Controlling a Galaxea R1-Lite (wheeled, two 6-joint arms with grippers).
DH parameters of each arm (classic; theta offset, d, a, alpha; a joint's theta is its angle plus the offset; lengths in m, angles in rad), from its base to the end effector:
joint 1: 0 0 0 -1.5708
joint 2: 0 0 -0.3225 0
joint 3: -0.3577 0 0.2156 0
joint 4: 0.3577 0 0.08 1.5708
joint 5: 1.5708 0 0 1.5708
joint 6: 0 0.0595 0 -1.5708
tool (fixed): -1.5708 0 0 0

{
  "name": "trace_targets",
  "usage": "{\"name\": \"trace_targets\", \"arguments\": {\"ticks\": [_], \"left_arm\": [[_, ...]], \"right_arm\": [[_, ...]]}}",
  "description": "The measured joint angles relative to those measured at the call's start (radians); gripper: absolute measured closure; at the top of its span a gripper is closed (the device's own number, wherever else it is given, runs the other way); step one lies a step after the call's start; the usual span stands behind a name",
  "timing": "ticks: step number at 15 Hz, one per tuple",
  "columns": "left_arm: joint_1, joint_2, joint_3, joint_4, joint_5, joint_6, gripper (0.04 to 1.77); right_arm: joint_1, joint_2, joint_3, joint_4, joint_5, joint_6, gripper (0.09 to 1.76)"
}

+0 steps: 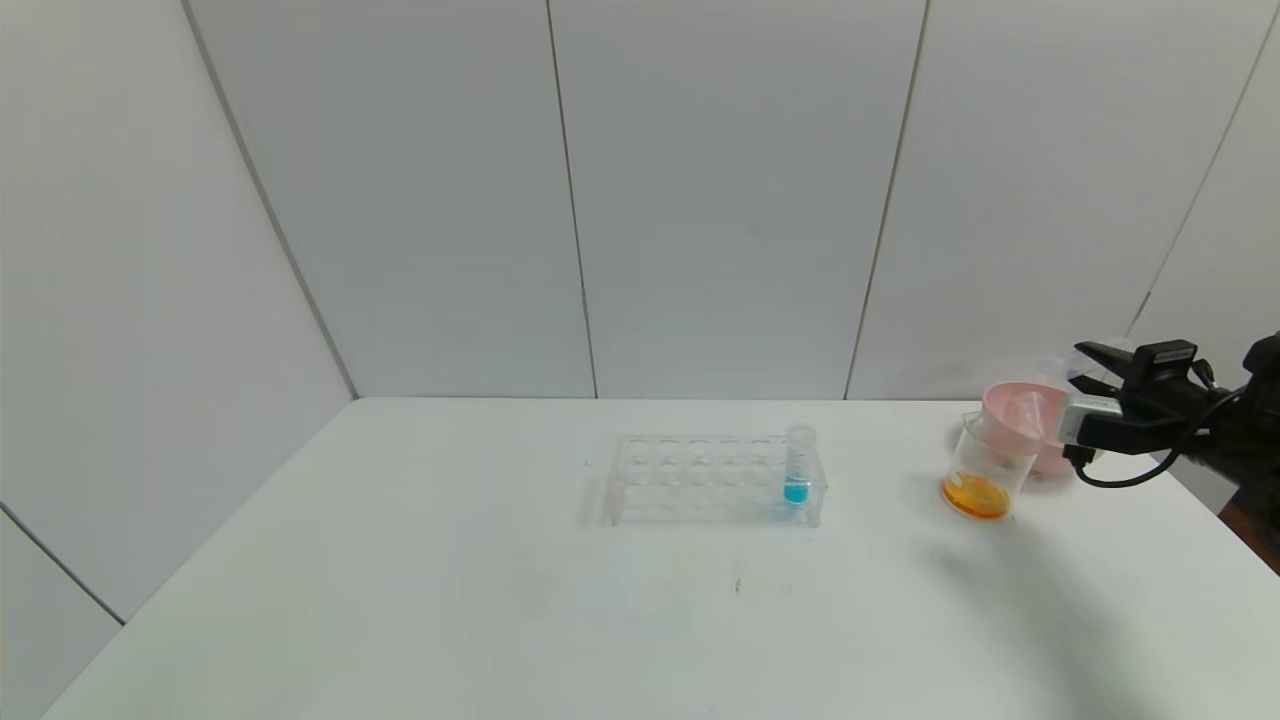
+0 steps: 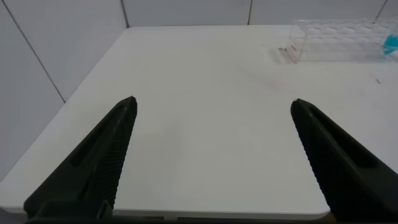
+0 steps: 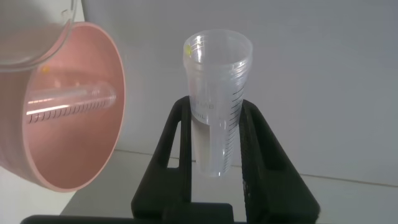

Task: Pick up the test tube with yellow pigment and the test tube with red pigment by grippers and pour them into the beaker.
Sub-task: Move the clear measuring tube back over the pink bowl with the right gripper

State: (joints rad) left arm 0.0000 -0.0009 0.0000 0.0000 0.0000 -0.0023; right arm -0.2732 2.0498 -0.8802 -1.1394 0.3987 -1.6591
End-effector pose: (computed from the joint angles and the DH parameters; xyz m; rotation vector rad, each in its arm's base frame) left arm 0.0189 0.0000 0.0755 -0.0023 -0.0009 0.0000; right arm 0.4220 -0.0943 0.1257 -1.6466 -0.0823 0.1188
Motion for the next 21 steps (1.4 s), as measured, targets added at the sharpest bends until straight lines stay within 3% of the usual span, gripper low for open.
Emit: {"name": "trace_targets", "arguments": {"ticks": [3, 7, 11, 15, 19, 21], "left_arm": [[0.0, 0.0, 0.0, 0.0, 0.0, 0.0, 0.05], [0.0, 0.0, 0.0, 0.0, 0.0, 0.0, 0.05], [0.0, 0.0, 0.0, 0.0, 0.0, 0.0, 0.05], [0.0, 0.0, 0.0, 0.0, 0.0, 0.0, 0.05], [0.0, 0.0, 0.0, 0.0, 0.0, 0.0, 0.05], [0.0, 0.0, 0.0, 0.0, 0.0, 0.0, 0.05]], "right_arm": [[0.036, -0.002, -0.08, 0.011, -0.077, 0.201, 1.33], [0.08, -0.003, -0.266, 0.156, -0.244, 0.64, 1.33], [0.069, 0.01, -0.333, 0.238, -0.267, 1.065, 1.33], [0.015, 0.041, -0.322, 0.245, -0.267, 1.267, 1.33], [0.013, 0.074, -0.314, 0.246, -0.266, 1.515, 1.33], [0.024, 0.085, -0.307, 0.248, -0.264, 1.539, 1.33]]}}
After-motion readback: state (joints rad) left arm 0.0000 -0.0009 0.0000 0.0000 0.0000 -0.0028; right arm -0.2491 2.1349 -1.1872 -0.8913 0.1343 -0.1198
